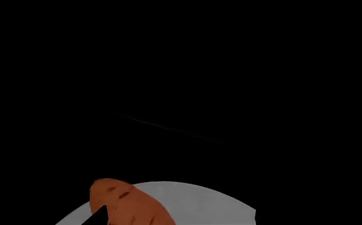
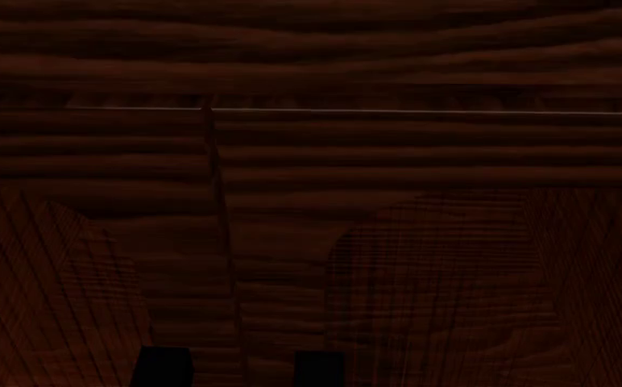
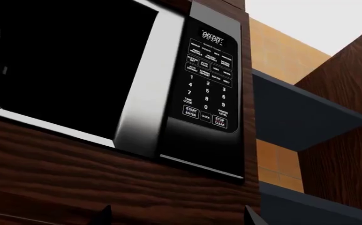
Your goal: Pick the sweet potato from the counter and place it in the microwave.
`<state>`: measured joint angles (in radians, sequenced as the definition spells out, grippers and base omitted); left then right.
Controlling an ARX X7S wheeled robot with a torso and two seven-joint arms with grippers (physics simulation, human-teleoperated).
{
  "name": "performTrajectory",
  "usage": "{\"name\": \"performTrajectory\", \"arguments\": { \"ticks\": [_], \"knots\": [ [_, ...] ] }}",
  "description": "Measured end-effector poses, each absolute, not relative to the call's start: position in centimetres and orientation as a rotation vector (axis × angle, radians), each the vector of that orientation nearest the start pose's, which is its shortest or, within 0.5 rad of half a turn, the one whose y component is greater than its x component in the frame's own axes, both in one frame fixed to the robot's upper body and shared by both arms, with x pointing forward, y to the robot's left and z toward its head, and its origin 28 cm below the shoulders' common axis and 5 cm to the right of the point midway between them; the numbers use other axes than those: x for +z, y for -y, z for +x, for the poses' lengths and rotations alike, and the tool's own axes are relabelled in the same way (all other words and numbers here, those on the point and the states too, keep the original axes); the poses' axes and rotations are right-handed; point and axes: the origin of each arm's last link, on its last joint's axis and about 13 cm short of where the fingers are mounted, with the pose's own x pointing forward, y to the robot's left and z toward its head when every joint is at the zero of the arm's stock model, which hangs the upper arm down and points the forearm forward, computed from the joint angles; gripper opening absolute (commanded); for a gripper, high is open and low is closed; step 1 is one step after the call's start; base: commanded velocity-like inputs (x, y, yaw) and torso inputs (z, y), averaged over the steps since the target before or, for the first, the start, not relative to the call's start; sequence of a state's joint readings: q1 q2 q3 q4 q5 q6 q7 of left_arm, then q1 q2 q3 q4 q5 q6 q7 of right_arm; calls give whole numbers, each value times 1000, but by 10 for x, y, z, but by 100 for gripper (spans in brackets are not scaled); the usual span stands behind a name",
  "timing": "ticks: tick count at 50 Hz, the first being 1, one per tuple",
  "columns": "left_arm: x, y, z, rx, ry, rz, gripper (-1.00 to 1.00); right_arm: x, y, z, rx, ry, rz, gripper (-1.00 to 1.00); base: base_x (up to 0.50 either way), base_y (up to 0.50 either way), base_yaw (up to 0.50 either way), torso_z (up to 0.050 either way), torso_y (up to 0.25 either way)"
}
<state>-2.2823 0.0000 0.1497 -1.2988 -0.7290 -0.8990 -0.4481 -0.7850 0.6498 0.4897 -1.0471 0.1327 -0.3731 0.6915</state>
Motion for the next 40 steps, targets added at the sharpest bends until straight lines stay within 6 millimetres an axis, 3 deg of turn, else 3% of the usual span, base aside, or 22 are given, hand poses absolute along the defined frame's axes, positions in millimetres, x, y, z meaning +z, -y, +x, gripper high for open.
{"name": "performTrajectory", "arguments": {
  "ticks": [15, 40],
  "knots": [
    [531, -167, 325, -40, 9, -310, 100, 203, 172, 69, -275, 900, -302, 100, 0, 0, 0, 0, 0],
    [559, -172, 316, -31, 289, -252, 100, 202, 171, 66, -275, 906, -302, 100, 0, 0, 0, 0, 0]
  ]
}}
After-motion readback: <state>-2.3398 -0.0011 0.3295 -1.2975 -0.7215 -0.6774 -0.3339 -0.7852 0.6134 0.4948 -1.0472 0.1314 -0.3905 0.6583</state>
